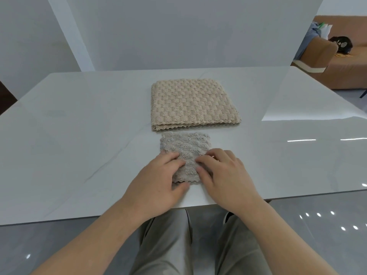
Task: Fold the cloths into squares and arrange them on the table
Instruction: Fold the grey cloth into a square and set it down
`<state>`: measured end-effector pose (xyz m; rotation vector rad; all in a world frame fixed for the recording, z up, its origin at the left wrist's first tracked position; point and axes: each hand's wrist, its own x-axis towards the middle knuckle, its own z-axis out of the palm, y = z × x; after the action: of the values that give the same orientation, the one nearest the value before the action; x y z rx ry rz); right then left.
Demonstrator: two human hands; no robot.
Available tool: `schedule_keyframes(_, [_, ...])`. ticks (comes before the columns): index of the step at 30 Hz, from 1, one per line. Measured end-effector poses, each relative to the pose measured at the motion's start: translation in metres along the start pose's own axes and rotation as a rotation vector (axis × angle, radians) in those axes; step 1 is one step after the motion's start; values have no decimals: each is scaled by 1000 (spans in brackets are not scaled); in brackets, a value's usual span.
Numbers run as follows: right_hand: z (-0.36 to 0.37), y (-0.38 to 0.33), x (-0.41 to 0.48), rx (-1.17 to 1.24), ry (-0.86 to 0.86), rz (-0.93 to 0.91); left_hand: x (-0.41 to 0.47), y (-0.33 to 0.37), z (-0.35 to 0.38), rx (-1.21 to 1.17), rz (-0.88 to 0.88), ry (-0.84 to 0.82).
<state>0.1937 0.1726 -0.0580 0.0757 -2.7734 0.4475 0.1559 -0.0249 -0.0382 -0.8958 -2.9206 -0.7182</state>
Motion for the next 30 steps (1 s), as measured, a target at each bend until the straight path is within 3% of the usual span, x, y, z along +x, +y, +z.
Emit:
schedule_keyframes(12, [-40, 74, -18, -177, 39, 248, 67, 62, 27, 18, 208, -128])
schedule_keyframes(17, [-55, 92, -20, -161, 47, 525, 86, 86, 34, 161, 267, -176])
schedule_keyframes(20, [-57, 91, -19, -195, 11, 573, 89, 89, 25, 193, 172, -172])
schedule_keyframes(26, [-55, 81, -9, -208, -90, 611, 131, 81, 20, 226, -80, 106])
schedule_keyframes(30, [-57, 81, -2, -32, -171, 641, 147, 69, 33, 282, -236, -16])
